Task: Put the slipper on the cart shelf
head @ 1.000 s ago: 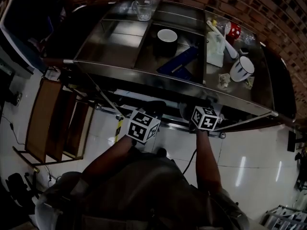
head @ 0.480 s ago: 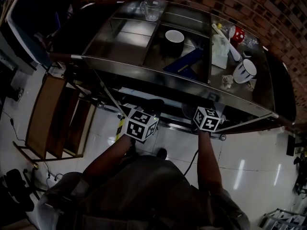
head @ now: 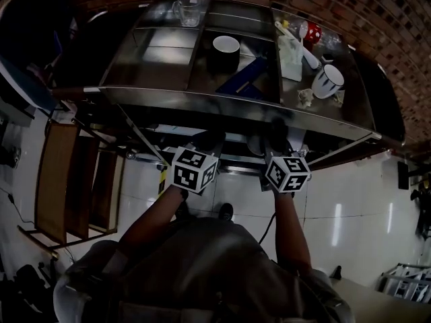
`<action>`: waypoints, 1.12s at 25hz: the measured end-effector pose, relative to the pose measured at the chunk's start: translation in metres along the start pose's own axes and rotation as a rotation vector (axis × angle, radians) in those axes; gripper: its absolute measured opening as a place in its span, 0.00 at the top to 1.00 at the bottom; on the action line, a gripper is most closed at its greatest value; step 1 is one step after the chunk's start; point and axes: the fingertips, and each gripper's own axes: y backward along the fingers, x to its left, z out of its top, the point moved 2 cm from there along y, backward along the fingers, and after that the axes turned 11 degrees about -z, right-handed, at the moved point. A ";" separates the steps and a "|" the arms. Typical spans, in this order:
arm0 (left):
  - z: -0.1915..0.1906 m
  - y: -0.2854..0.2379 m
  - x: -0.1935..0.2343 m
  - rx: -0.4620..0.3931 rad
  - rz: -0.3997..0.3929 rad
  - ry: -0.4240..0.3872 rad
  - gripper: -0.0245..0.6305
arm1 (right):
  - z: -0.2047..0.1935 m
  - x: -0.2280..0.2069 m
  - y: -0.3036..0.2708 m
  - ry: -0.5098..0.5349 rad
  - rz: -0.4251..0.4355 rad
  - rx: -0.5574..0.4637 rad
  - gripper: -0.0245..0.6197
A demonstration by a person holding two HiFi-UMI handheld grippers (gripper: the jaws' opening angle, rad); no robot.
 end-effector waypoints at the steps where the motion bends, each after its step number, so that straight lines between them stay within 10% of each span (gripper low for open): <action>1: 0.003 0.001 0.000 -0.009 -0.002 -0.006 0.95 | 0.004 0.007 0.002 0.003 0.022 -0.006 0.96; 28: 0.027 0.023 0.008 -0.055 -0.015 -0.025 0.95 | 0.028 0.089 0.013 0.027 0.270 -0.018 0.96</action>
